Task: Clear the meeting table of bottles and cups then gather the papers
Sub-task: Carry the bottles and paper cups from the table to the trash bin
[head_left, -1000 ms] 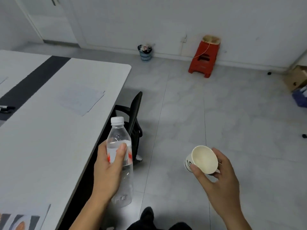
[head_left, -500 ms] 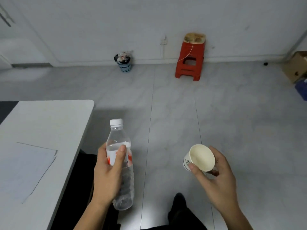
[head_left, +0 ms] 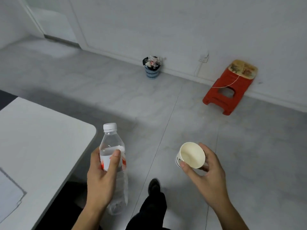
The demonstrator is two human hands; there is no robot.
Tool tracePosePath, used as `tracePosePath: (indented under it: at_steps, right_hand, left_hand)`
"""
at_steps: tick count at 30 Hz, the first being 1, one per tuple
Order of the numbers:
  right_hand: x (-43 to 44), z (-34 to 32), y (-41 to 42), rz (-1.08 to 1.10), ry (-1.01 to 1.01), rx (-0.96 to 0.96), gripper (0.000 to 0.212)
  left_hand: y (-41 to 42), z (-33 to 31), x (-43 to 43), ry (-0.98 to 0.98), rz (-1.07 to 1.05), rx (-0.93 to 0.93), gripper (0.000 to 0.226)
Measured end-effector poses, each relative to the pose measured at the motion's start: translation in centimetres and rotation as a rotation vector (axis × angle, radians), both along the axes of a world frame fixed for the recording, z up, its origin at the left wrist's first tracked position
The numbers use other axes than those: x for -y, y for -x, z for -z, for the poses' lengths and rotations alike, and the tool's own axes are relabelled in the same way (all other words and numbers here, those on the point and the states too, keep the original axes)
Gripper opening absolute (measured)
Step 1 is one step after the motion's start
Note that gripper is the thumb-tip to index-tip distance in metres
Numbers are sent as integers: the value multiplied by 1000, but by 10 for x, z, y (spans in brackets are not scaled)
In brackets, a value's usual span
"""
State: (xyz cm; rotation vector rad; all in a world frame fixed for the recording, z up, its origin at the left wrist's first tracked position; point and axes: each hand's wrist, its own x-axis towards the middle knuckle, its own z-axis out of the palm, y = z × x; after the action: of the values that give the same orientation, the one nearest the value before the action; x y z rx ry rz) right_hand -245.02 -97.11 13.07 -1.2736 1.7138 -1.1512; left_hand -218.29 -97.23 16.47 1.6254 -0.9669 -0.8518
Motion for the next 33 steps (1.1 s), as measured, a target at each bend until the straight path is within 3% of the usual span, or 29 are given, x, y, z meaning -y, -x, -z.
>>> tracePosePath:
  at_steps: [8,11,17,21,27,30,33]
  right_hand:
    - [208,-37,32,59,43,-48,79]
    - [276,-32,43,102,42,-22,79]
    - [433,8,60,167,7,51,83]
    - [562,6,69,160,10,121,82]
    - [757,-25,58,-27,82,36,88]
    - [835,-29,46,-85,90,19,85]
    - [908,-19,36,-106,68,14,85]
  left_hand:
    - [34,-37,232,71,109,11,36]
    - [49,-40,310,97,166,27,54]
    - [67,-9,480,84,176,32,69]
    - [70,-16,594,55,128,59,50]
    - [62,-37,732,31,-21,66,33]
    - [55,-29,792,2,-92,52,35]
    - [43,-11,862,-9,-151,40,59]
